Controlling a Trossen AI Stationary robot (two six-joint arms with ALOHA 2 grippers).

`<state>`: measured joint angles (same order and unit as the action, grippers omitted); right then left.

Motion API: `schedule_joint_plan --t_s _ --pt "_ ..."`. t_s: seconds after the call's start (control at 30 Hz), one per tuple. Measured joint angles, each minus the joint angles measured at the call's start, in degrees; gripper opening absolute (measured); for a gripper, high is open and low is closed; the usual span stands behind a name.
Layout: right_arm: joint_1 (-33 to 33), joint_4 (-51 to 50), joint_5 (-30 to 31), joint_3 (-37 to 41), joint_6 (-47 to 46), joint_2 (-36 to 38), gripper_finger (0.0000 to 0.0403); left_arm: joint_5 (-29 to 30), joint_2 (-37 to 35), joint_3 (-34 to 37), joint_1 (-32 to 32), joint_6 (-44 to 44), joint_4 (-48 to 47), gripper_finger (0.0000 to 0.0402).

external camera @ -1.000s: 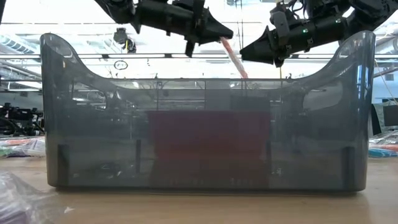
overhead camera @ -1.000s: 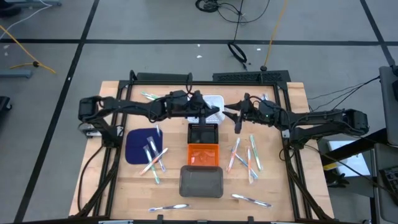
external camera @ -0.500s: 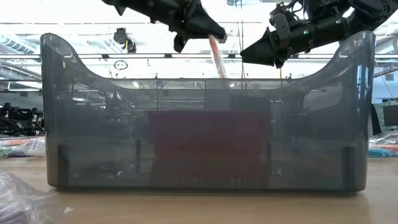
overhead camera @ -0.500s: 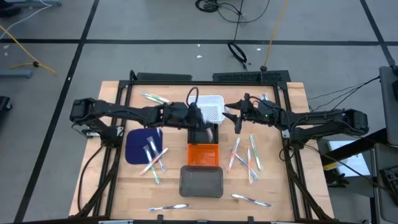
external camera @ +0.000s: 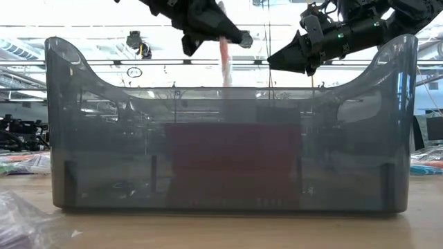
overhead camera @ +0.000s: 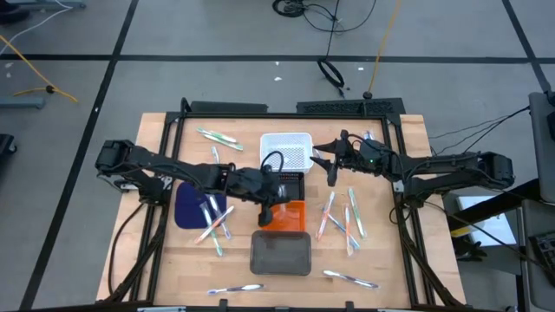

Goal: Pick & Place Toothbrushes
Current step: Put the top orange toothbrush into the orange bin

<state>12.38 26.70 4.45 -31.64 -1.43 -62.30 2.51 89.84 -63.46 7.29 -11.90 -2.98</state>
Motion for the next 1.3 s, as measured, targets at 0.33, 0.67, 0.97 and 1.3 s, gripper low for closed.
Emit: schedule_joint_plan --t_s 0.33,0.67,0.97,1.3 --pt "0.0 0.0 0.0 0.0 0.0 0.0 0.0171 -1.3 0.0 0.0 -2.0 -4.9 -6.6 0.0001" --pt "0.0 -0.1 0.0 0.0 0.0 0.0 0.0171 -6.0 0.0 0.0 -4.4 -9.2 -10.6 0.0001" --pt "0.0 -0.1 0.0 0.0 0.2 0.0 0.0169 -7.7 0.0 -0.2 -5.2 -11.9 -12.0 0.0001" --pt "0.0 -1.3 0.0 0.0 0.2 0.0 0.0167 -8.6 2.0 -4.8 -5.1 -12.7 -18.7 0.0001"
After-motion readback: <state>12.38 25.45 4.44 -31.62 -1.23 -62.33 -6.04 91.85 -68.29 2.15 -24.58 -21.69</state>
